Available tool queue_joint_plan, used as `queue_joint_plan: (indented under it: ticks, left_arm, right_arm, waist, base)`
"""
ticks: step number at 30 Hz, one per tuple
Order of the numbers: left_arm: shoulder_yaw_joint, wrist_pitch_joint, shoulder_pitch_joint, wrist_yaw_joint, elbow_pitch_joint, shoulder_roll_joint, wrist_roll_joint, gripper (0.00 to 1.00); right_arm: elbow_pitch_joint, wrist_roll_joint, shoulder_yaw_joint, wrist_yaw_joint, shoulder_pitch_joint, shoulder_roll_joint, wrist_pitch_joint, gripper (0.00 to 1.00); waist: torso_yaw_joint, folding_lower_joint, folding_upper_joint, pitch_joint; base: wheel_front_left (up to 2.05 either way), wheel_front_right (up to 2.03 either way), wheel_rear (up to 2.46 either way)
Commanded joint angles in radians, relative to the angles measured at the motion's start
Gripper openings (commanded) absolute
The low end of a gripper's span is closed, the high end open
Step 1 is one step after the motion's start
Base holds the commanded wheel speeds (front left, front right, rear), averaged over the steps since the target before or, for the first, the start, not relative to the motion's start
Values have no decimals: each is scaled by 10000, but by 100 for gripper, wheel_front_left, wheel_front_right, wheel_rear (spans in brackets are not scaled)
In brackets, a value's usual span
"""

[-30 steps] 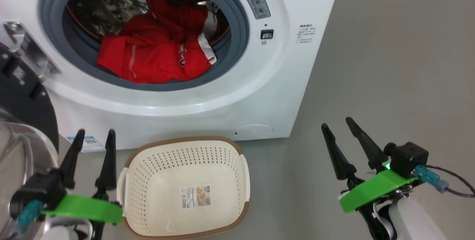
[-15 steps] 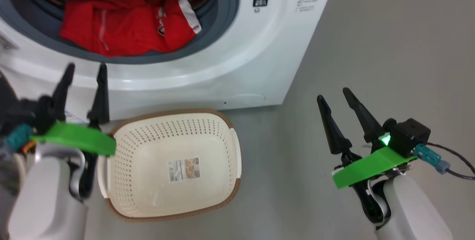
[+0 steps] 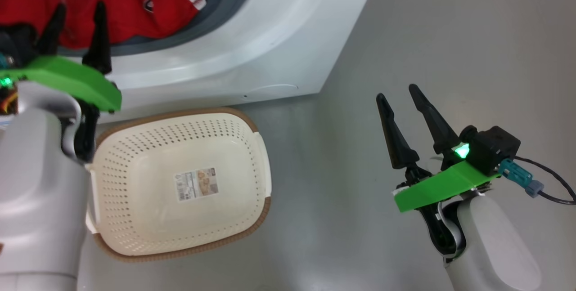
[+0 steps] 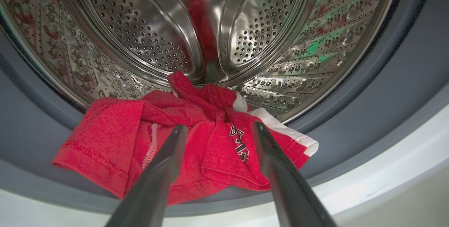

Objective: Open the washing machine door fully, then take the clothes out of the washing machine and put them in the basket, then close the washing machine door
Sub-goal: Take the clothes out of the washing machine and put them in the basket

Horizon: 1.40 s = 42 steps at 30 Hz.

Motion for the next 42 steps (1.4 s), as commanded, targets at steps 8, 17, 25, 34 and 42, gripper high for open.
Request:
queue_joint_plan:
  ticks: [8, 17, 25, 34, 42]
  left_arm:
    - [-140, 681, -2065, -25, 1462, 649, -110, 100]
    - [-226, 1186, -4049, 259, 3338, 967, -33, 100]
    - [-626, 1142, -4854, 1099, 4239, 1503, 602, 100]
    - [-1501, 1566, -5361, 1903, 5174, 1727, 1506, 100]
    - [-1693, 2634, -5375, 2074, 5728, 1670, 1499, 100]
  right_arm:
    - [-292, 69, 360, 16, -290, 281, -117, 100]
    - [-403, 349, 514, 16, -485, 308, -117, 100]
    - [-496, 606, 658, 16, -521, 310, -117, 100]
    - [-591, 729, 687, 16, -521, 311, -117, 100]
    - [-580, 834, 754, 16, -533, 311, -117, 100]
  waist:
    - [-754, 0, 0, 802]
    - [-1412, 0, 0, 1367]
    - [-1768, 0, 0, 1677]
    - [-1920, 0, 0, 1920]
    - [-1997, 0, 0, 1891]
  base:
    - [0, 0, 0]
    - [0, 0, 0]
    - [0, 0, 0]
    - [0, 0, 0]
    - [0, 0, 0]
